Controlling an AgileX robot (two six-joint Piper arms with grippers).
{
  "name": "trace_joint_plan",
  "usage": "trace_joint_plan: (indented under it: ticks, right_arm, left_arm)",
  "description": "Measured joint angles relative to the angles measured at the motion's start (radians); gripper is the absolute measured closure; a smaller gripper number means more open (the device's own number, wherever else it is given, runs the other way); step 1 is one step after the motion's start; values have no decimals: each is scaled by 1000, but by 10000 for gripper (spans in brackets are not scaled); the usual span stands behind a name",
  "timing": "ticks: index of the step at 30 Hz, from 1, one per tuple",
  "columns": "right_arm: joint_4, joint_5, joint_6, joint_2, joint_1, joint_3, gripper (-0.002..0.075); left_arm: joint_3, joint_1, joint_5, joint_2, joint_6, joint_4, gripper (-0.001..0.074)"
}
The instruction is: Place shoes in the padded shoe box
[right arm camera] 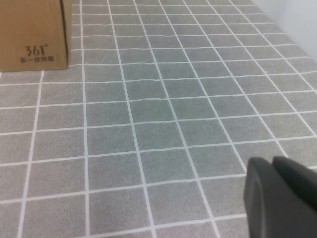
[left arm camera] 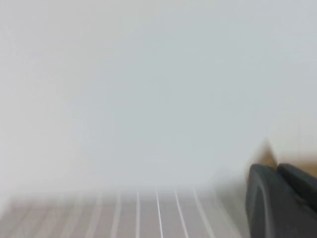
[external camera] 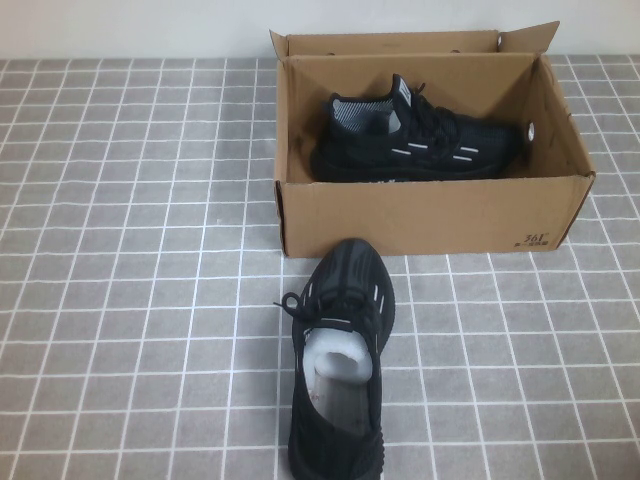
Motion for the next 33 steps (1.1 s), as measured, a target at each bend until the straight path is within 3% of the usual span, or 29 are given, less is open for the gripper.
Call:
trace_joint_plan:
  ticks: [5, 13, 18, 19, 22, 29, 33]
  right_arm:
    - [0, 0, 0, 0, 0, 0, 733]
    - [0, 0, 0, 0, 0, 0, 733]
    - [-12, -63, 0, 0, 0, 3, 733]
    - [0, 0, 0, 0, 0, 0, 733]
    - [0, 0, 0, 0, 0, 0, 733]
    - [0, 0, 0, 0, 0, 0, 733]
    - [0, 0, 0, 0, 0, 0, 733]
  left_arm:
    - [0, 0, -196, 0, -2, -2, 739]
    - [0, 0, -312, 0, -2, -6, 739]
    - [0, 0, -564, 0, -39, -11, 739]
    - [-5, 0, -613, -2, -49, -18, 739]
    - [-79, 0, -663, -2, -77, -45, 739]
    - [-418, 0, -394, 11, -19, -61, 739]
    - [-662, 0, -42, 105, -16, -65, 739]
